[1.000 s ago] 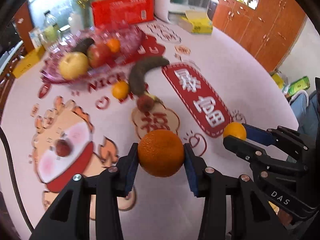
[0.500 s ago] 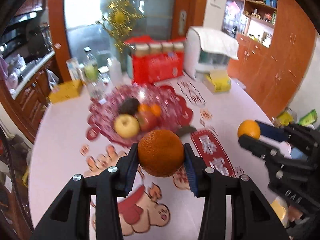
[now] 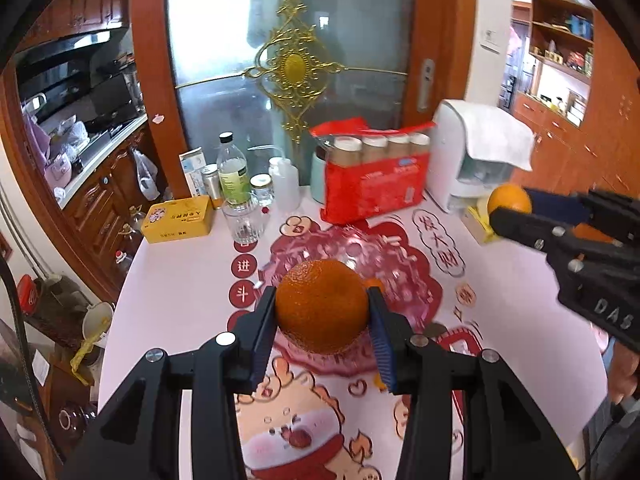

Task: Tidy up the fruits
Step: 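Carry the orange and mandarin in both grippers over the pink bowl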

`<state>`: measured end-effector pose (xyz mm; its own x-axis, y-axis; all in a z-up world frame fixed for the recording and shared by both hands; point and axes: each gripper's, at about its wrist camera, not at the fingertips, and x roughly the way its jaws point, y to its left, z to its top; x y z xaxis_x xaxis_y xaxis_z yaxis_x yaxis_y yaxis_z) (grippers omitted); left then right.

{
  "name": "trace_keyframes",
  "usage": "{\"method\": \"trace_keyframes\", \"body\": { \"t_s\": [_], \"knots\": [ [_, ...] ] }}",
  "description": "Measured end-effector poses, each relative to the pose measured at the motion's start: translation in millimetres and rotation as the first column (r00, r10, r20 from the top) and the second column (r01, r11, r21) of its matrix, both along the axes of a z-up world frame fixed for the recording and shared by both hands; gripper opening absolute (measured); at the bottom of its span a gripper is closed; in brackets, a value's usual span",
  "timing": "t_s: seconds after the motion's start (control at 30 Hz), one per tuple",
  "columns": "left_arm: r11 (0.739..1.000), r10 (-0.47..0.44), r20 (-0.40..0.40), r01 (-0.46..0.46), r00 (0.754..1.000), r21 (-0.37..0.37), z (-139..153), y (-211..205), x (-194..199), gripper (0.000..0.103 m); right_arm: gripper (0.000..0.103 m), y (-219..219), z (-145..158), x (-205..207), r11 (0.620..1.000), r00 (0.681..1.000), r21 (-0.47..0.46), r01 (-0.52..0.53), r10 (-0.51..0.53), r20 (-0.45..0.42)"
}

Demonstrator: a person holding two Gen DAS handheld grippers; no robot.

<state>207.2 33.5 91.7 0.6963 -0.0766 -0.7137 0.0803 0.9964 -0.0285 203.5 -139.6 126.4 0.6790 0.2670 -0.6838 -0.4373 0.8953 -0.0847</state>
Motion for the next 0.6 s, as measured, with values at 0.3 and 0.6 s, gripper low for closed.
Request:
{"method": "trace_keyframes", "body": {
  "t_s": [0.3, 0.6],
  "knots": [
    [0.997, 0.068, -0.072, -0.07, 0.995, -0.022, -58, 8, 74, 0.042, 0.034, 11, -74, 74, 0.998, 0.989, 0.031, 0.047, -0.042, -0.143],
    [0.994, 0.112, -0.213, -0.111, 0.971, 0.019, -154, 7, 129, 0.042, 0.034, 16, -168, 127, 0.995, 0.953, 0.033, 0.096, -0.082, -0.291]
  ]
}}
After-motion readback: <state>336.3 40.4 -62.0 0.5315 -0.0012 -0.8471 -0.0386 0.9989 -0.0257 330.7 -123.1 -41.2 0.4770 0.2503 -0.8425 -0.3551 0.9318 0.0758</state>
